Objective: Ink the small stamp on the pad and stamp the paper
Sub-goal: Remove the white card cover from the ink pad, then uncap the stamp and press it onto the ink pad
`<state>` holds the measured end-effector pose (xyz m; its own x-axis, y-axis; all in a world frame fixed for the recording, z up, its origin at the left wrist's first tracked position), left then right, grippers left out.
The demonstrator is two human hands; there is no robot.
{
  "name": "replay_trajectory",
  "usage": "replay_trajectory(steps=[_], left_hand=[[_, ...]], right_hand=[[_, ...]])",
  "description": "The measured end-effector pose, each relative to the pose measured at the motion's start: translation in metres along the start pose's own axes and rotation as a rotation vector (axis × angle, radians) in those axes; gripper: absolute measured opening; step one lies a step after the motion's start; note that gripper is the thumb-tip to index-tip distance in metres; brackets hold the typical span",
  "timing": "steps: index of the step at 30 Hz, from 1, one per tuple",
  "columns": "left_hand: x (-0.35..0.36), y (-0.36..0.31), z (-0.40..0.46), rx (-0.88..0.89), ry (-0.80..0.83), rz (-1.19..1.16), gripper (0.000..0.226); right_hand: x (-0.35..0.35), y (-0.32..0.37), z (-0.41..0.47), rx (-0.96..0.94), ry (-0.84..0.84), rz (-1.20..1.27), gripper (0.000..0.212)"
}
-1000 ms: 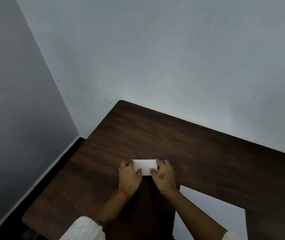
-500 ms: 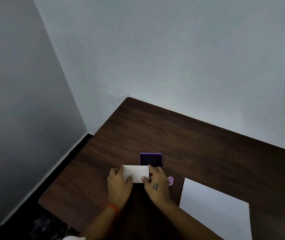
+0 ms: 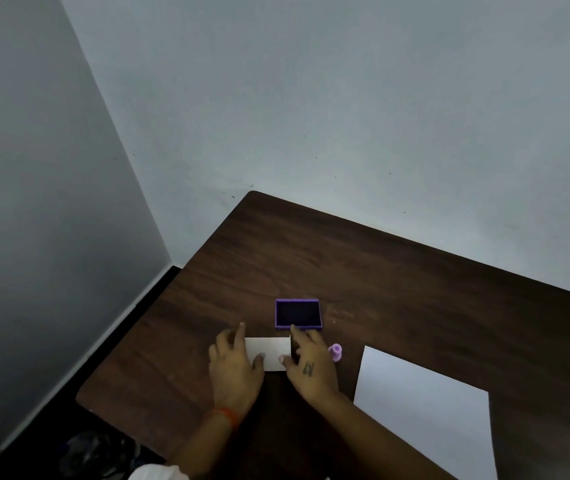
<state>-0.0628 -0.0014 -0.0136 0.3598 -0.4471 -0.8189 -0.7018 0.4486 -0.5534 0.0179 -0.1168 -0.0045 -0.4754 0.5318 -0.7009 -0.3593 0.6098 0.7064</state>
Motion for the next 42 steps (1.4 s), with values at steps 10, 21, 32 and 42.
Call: replay_trajectory(steps=[10,21,32,42], left_hand=[[0.036,-0.066,-0.018,0.431,0.321,-0.124,0.070],[0.073,-0.076,-0.013,0.399,0.392,-0.108,0.022],[0.057,-0.080,-0.009,0.337,0.401,-0.440,0.018],[0.042,-0.084,-0.010,0.359,0.395,-0.444,0.022]], right_hand=[[-0.052,-0.039,-0.011,0.046,-0.314,0.037,0.046],[-0.042,-0.066,-0.017,0.133,-0.240,0.172,0.028],[-0.068,-0.060,-0.008,0.299,-0.133,0.564,0.014],[-0.077,-0.052,-0.009,0.432,-0.087,0.897,0.021]])
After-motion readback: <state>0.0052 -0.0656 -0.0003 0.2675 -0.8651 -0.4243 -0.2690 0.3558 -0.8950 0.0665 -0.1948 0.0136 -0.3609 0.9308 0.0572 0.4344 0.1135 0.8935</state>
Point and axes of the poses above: each hand's wrist, its own z-axis towards the middle knuckle, its own x-axis out of the palm, y = z × x, the point moved 2 cm from there along z, towards the middle knuckle, and after that the axes turned 7 degrees about -x, right-handed, at the moved point
